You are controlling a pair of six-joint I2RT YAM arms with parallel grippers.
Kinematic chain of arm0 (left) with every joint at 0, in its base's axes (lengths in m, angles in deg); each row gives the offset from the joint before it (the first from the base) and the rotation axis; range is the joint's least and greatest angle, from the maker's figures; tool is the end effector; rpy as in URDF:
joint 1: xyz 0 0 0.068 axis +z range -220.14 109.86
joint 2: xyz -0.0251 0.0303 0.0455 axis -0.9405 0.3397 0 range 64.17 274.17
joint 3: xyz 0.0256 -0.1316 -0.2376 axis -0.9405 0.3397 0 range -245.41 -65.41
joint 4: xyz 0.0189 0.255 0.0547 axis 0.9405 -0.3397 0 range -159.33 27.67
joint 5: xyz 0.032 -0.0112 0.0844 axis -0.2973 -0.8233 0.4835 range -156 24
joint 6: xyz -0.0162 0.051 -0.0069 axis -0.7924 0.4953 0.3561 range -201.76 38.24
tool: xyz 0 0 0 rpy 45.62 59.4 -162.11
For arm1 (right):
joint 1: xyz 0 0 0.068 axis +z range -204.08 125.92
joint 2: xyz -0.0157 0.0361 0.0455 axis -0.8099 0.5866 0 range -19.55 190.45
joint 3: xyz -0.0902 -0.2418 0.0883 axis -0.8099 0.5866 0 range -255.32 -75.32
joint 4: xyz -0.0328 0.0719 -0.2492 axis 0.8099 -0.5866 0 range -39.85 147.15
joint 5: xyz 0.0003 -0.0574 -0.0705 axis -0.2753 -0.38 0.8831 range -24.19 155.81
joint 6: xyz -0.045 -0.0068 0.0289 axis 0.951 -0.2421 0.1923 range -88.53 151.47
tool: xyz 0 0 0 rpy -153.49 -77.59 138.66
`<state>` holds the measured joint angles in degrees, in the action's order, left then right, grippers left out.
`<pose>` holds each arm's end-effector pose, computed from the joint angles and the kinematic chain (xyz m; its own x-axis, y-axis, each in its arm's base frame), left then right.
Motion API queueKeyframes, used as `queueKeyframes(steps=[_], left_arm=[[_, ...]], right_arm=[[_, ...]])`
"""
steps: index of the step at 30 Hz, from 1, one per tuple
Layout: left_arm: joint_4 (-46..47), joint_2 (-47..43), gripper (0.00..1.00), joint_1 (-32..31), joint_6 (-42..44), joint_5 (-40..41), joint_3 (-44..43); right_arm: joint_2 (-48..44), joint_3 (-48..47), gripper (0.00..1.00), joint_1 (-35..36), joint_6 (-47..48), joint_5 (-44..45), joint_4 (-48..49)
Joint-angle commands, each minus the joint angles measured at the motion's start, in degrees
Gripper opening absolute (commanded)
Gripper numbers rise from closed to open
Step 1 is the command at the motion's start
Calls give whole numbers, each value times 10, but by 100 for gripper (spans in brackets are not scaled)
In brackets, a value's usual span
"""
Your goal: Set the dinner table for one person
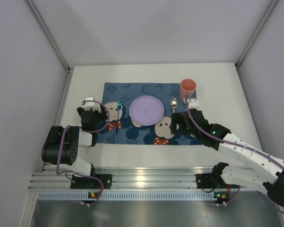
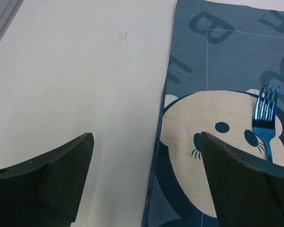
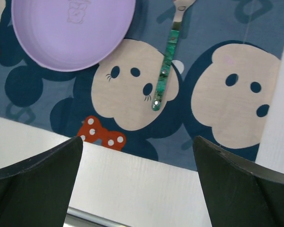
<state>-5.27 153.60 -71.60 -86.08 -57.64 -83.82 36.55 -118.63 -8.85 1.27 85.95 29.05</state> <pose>0.2600 -0.0014 0.1389 -0.2319 -0.0687 -0.9703 -0.1337 0.9903 -0.0381 0.1540 0.1377 0.2666 -0.6415 0.0239 -0.7667 -0.1859 0.9649 0.1856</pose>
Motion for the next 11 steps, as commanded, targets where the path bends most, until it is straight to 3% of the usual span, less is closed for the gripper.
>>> queueKeyframes(steps=[1,11], left_arm=[[55,1,99,2,3,-5,7],[55,1,99,2,3,-5,7]], right_arm=[[6,-41,100,0,22,-64,60],[-20,-79,100,1,43,-44,68]])
